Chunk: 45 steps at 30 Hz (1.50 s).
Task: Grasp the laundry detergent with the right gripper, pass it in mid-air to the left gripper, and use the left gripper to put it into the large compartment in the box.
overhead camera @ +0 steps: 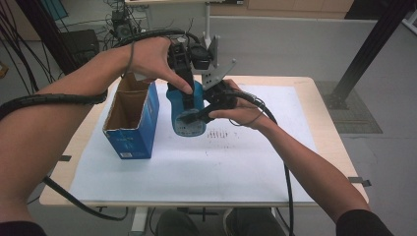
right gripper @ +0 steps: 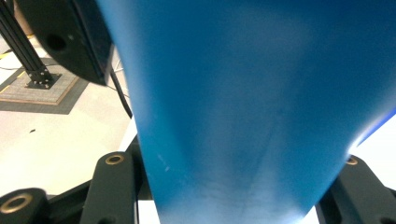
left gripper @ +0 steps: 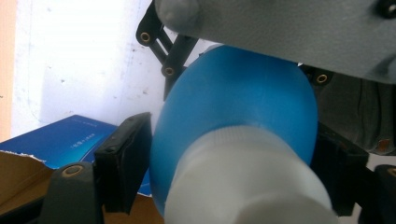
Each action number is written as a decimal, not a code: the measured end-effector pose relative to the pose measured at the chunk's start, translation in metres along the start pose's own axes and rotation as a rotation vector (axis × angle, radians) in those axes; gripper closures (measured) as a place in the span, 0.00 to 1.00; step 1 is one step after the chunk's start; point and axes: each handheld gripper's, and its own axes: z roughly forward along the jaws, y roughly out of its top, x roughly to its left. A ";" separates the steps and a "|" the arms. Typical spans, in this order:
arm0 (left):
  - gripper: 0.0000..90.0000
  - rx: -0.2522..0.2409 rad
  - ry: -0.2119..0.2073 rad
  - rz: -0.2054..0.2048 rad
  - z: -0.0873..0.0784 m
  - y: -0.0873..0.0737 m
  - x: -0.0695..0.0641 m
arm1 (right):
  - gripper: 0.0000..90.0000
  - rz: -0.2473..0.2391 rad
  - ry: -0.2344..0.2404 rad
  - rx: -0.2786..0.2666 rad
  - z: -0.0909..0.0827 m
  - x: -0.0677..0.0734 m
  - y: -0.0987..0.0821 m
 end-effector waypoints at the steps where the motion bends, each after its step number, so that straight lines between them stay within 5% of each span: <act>1: 0.29 -0.003 -0.001 0.000 0.000 0.000 0.000 | 0.49 -0.001 0.000 0.000 0.000 0.000 0.000; 9: 0.37 0.005 -0.005 0.002 0.001 0.000 0.000 | 0.49 -0.009 0.000 0.000 0.001 0.001 0.001; 45: 0.39 0.028 0.006 0.020 0.004 0.000 -0.002 | 0.49 -0.008 0.012 0.002 0.005 0.001 -0.002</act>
